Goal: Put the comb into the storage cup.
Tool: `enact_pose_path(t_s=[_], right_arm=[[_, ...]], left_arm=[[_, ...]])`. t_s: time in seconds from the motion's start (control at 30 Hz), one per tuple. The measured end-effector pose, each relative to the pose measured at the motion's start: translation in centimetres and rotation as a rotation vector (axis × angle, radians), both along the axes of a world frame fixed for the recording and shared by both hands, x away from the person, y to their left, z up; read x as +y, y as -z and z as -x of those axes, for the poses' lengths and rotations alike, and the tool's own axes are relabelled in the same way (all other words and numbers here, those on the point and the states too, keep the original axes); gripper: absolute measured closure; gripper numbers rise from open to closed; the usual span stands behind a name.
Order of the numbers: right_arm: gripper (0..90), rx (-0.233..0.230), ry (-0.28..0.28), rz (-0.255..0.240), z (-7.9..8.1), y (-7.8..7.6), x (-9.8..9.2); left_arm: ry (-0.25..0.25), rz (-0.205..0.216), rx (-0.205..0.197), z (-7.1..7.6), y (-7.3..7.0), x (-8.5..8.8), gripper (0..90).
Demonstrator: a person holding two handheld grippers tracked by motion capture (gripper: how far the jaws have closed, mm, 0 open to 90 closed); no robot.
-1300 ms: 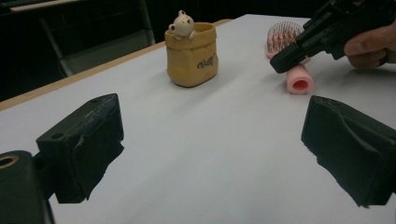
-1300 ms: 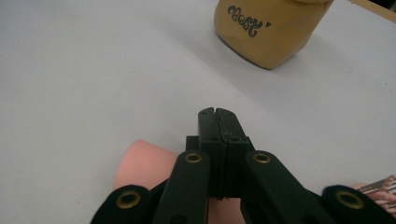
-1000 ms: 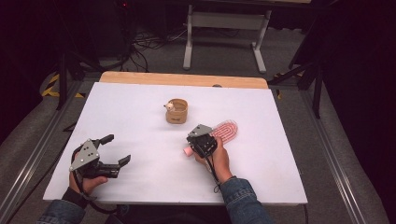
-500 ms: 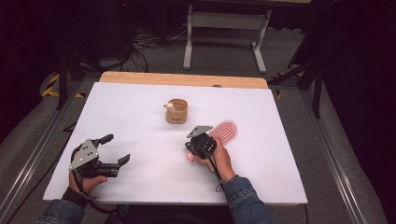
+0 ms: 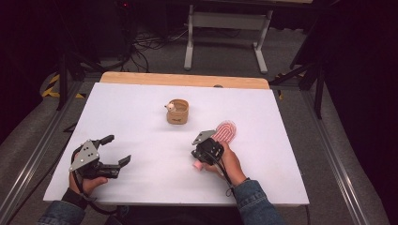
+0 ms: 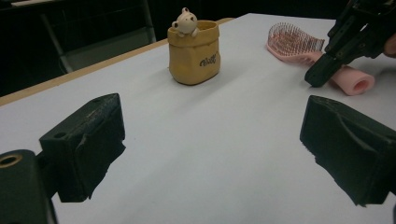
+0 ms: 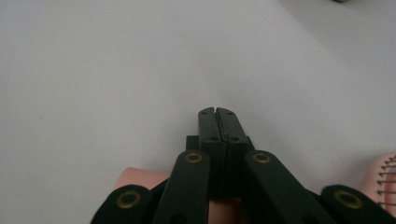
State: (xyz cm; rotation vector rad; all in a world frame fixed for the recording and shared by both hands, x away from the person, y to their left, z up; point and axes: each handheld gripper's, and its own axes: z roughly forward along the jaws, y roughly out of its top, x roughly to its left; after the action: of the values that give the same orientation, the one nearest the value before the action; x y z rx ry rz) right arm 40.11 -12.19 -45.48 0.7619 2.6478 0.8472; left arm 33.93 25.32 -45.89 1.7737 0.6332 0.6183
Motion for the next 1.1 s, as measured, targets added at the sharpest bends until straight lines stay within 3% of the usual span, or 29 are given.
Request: enact_pose_path(t_s=[0.23, 0.53, 0.83, 1.1], right_arm=[[90.0, 0.009, -0.043, 0.02, 1.3, -0.2, -1.5], [90.0, 0.008, -0.059, 0.043, 2.5, -0.3, -3.2], [90.0, 0.015, -0.054, 0.054, 3.6, -0.5, -5.5], [90.0, 0.008, -0.013, 0.06, 4.3, -0.5, -7.8]], left_arm=[[0.002, -0.008, 0.006, 0.0, 0.1, -0.2, 7.6], [0.002, -0.01, 0.01, 0.0, 0.1, -0.2, 7.4], [0.003, -0.018, 0.013, 0.0, 0.1, -0.3, 7.4], [0.0, -0.019, 0.014, -0.1, 0.1, -0.3, 7.3]])
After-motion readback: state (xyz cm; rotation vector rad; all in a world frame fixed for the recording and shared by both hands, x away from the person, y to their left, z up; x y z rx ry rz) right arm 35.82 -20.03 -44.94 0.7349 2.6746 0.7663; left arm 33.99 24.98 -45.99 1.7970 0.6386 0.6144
